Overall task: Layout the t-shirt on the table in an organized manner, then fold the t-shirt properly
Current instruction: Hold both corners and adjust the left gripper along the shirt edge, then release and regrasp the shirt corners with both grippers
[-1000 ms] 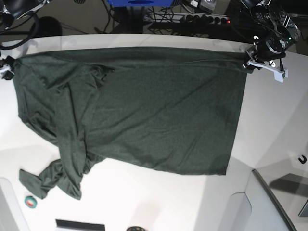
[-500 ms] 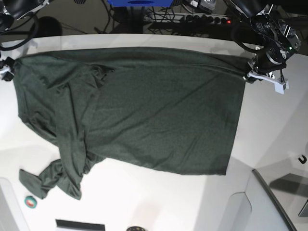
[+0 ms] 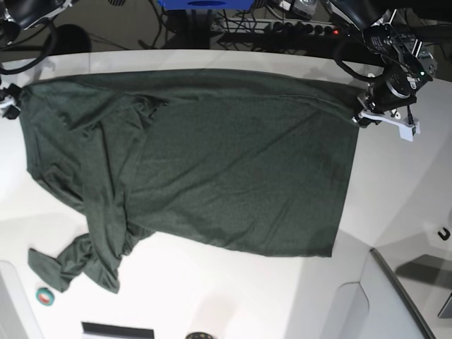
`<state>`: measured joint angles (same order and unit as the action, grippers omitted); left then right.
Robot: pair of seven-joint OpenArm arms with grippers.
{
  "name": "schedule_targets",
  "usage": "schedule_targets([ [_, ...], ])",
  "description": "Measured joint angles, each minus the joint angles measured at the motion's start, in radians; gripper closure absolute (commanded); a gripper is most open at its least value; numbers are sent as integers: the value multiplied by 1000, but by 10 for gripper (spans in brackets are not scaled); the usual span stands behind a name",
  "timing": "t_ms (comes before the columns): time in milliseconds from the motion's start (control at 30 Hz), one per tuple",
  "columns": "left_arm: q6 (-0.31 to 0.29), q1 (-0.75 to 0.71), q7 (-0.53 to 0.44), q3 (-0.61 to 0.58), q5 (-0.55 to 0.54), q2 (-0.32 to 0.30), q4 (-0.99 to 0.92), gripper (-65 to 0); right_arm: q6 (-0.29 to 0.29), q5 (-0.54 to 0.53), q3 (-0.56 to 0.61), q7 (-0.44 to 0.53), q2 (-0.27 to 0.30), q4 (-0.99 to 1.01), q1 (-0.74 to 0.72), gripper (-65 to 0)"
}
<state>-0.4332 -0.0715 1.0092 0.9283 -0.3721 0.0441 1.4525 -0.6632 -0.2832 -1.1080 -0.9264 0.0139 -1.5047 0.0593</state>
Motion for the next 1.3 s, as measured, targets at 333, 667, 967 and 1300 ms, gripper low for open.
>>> schedule_targets([
  [333, 0, 30, 7, 28, -86, 12, -21, -125, 0, 0, 0, 0, 0, 0, 8, -285],
  [667, -21, -34, 1, 32, -206, -45, 144, -117, -3, -4, 98, 4, 1, -77, 47, -285],
  [967, -234, -414, -138, -53, -189, -143, 195, -117, -27, -7, 133, 9, -37, -208, 153, -285],
  [1300, -248, -432, -198, -53, -190, -161, 45, -127, -27, -8, 90, 70, -146, -160, 171, -336],
])
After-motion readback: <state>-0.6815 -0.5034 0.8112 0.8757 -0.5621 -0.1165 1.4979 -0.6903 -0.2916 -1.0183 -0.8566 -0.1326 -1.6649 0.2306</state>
